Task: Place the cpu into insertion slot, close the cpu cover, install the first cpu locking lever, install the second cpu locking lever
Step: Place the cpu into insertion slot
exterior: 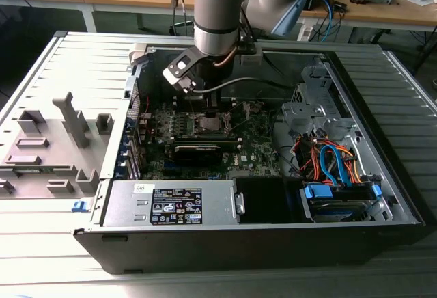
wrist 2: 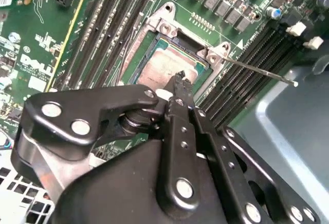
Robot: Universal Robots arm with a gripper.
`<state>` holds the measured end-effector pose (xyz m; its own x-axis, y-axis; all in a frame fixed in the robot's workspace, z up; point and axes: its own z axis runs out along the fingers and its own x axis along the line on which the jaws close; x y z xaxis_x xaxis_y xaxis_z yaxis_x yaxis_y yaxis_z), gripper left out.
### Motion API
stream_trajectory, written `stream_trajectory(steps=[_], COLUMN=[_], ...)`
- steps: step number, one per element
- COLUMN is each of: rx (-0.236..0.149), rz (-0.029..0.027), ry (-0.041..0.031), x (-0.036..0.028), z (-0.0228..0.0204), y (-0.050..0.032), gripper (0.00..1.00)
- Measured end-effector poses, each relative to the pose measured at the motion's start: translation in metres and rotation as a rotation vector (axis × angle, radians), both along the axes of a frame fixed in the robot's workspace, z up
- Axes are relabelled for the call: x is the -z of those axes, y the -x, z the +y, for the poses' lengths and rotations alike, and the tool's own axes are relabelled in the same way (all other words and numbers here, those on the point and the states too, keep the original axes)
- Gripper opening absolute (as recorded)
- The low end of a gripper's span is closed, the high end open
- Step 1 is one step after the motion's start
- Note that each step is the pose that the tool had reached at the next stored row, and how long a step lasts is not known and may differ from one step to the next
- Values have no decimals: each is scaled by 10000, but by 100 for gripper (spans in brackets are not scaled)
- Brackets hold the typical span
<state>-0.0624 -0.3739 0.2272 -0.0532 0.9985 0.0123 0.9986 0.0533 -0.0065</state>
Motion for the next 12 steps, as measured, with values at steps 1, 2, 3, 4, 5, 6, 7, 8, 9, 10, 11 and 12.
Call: stream_trajectory(steps=[1,2,3,4,5,6,7,8,9,10,11,12], rx=[-77,-82,-81,-24,-12,-11,-10,-7,-7,-7,-7,-7], rz=[7,13,31,45,45,46,46,45,45,45,44,45], ry=[1,0,-1,0,-1,0,-1,-1,-2,-3,-4,-3], x=[-20,-34,-43,-73,-150,-195,-262,-331,-344,-344,-344,-345], z=[0,-1,0,0,-1,0,0,0,0,0,0,0], y=[-2,-7,-17,-23,-23,-23,-23,-24,-24,-24,-24,-24], gripper=[11,11,11,11,11,11,11,11,11,11,11,11])
